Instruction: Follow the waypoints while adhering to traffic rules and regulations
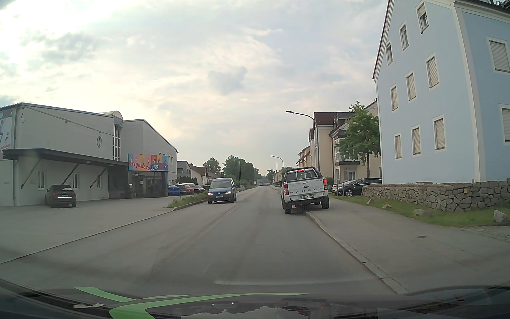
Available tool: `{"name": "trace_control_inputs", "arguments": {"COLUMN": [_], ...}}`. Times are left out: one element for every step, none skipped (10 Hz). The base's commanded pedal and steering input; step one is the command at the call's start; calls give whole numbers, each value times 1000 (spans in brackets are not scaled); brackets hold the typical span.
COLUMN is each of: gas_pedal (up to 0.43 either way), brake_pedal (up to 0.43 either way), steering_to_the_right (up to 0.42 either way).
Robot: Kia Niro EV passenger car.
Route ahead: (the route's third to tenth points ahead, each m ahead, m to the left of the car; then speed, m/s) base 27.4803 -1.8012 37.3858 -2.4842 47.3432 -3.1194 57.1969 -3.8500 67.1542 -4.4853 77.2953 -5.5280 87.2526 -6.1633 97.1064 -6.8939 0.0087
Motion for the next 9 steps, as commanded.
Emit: {"name": "trace_control_inputs", "arguments": {"gas_pedal": [0,0,0,0,0,0,0,0,0], "brake_pedal": [274,274,274,274,274,274,274,274,274], "steering_to_the_right": [-1,-1,-1,-1,-1,-1,-1,-1,-1]}}
